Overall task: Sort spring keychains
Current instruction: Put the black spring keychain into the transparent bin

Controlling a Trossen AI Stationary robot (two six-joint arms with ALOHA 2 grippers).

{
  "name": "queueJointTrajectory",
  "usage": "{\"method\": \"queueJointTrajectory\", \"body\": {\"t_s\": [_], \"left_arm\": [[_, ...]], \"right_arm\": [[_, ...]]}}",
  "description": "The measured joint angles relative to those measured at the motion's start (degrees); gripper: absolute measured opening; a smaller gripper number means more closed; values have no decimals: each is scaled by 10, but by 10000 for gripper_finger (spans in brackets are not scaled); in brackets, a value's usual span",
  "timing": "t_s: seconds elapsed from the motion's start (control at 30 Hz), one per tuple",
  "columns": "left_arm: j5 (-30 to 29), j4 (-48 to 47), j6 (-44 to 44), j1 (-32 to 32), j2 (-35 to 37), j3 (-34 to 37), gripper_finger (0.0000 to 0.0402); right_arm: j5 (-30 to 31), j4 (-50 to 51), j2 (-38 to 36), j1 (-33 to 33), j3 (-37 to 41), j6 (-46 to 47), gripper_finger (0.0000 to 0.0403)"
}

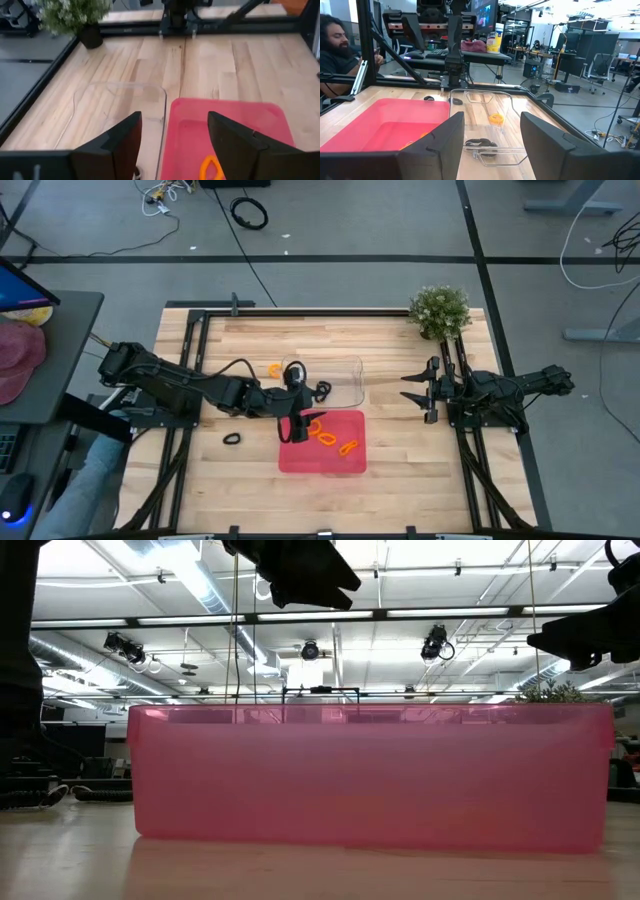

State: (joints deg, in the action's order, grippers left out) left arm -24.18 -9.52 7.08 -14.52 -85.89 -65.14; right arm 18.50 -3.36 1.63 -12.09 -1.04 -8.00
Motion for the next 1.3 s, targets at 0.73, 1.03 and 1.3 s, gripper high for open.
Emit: {"method": "queueJointTrajectory", "body": {"t_s": [0.73, 1.03, 1.3], "left_arm": [[-6, -282, 210, -31, 44, -1, 223], [-32, -385, 339, -63, 37, 0, 211], [-51, -479, 403, -63, 37, 0, 211]], "right_arm": [[0, -3, 0, 0, 0, 0, 198], [0, 0, 0, 0, 0, 0, 198], [0, 0, 0, 0, 0, 0, 198]]}}
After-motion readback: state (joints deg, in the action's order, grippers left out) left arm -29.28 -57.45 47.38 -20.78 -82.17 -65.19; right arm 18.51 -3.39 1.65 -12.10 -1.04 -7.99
